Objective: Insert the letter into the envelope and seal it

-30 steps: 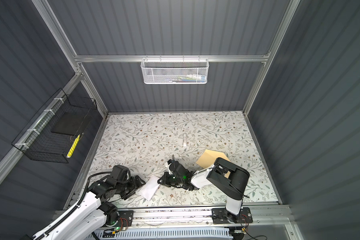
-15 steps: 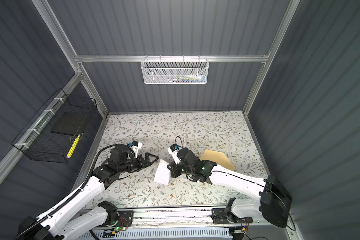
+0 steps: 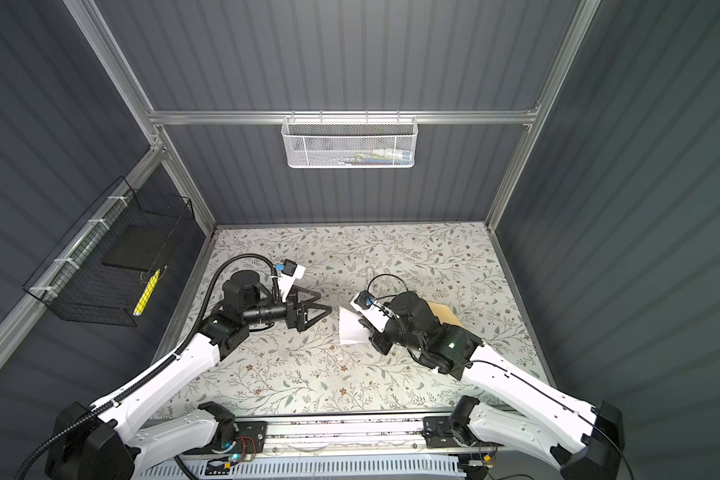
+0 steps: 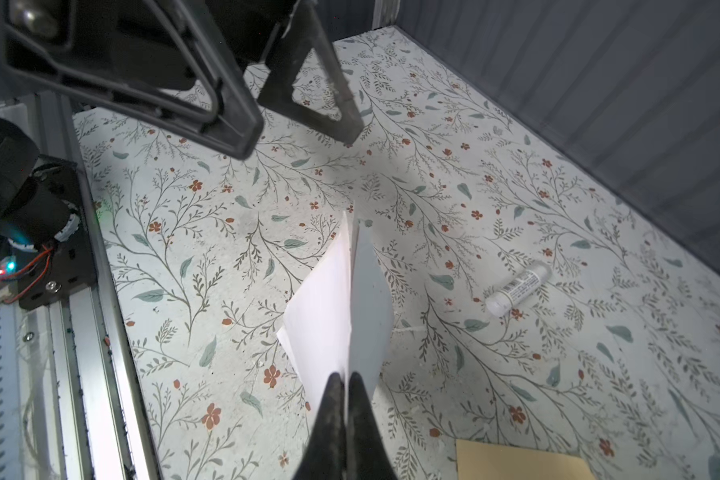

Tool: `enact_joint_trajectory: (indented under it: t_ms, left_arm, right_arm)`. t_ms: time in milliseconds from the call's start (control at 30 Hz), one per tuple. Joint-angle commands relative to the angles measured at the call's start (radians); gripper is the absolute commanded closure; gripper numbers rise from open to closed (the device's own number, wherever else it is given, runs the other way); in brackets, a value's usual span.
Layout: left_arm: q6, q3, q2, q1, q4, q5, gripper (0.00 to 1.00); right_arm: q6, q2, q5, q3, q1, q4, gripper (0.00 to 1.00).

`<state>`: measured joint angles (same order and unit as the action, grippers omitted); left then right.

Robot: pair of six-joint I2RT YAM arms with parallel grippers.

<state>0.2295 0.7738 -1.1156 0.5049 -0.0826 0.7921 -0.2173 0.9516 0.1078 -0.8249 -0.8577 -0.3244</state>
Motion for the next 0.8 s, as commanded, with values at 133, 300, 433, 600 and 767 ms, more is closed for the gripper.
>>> enact_joint_trajectory:
  t_ms: [133, 300, 433, 600, 767]
  left_arm:
    - [-0.495, 0.142, -0.101, 0.001, 0.21, 0.256, 0.0]
    - [-0.619, 0.222, -0.178, 0.007, 0.337, 0.287, 0.0]
    - [-0.646, 0.243, -0.205, 0.056, 0.349, 0.25, 0.0]
    - [-0.689, 0.263, -0.258, 0.079, 0.439, 0.25, 0.01]
    - [-0.693, 0.269, -0.278, 0.092, 0.45, 0.213, 0.08]
  right_arm:
    - [-0.23, -0.002, 0.079, -0.041, 0.009, -0.016, 1.0]
    - [-0.241, 0.002, 0.114, -0.045, 0.013, -0.019, 1.0]
    - [-0.238, 0.013, 0.129, -0.054, 0.016, -0.034, 1.0]
    - [-0.238, 0.012, 0.144, -0.057, 0.019, -0.027, 1.0]
    - [-0.237, 0.016, 0.176, -0.063, 0.02, -0.025, 1.0]
